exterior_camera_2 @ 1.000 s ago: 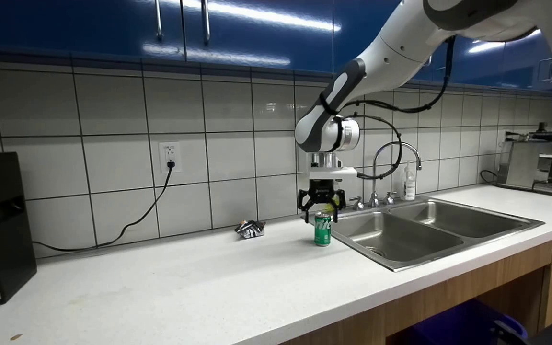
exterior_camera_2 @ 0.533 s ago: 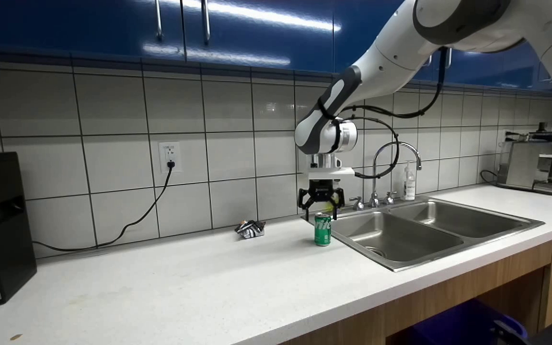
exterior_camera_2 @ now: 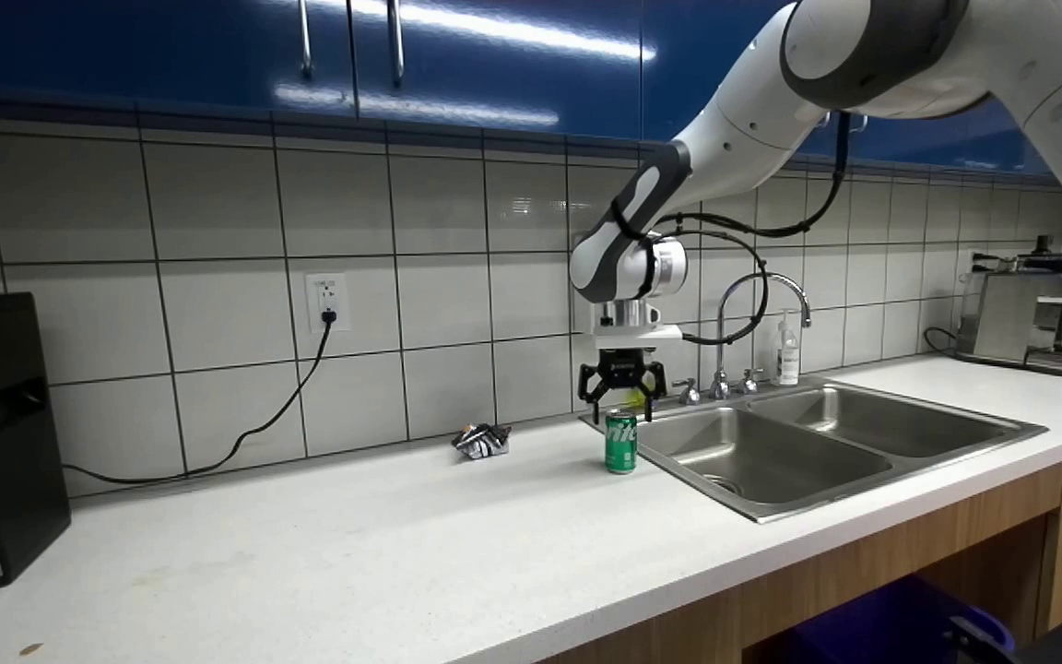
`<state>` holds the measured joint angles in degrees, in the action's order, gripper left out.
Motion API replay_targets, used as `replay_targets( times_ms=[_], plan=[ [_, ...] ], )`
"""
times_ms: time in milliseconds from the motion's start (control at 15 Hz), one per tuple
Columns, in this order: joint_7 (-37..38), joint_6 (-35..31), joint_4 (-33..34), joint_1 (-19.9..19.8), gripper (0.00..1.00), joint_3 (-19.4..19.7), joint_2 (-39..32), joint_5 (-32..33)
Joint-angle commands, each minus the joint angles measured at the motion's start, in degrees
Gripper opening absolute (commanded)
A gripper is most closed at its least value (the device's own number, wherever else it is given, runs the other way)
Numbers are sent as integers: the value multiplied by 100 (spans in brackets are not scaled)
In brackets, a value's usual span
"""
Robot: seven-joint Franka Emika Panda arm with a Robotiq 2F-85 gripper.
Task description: Put the can in the left sink
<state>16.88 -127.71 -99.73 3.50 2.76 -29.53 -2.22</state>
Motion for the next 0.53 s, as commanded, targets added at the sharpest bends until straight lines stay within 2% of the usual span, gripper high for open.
replay_targets(
  times_ms=[0, 467],
  plan=[
    [209, 218, 368, 54, 100, 68, -203, 112],
    [302, 261, 640, 64, 100, 141, -421, 136]
  ],
)
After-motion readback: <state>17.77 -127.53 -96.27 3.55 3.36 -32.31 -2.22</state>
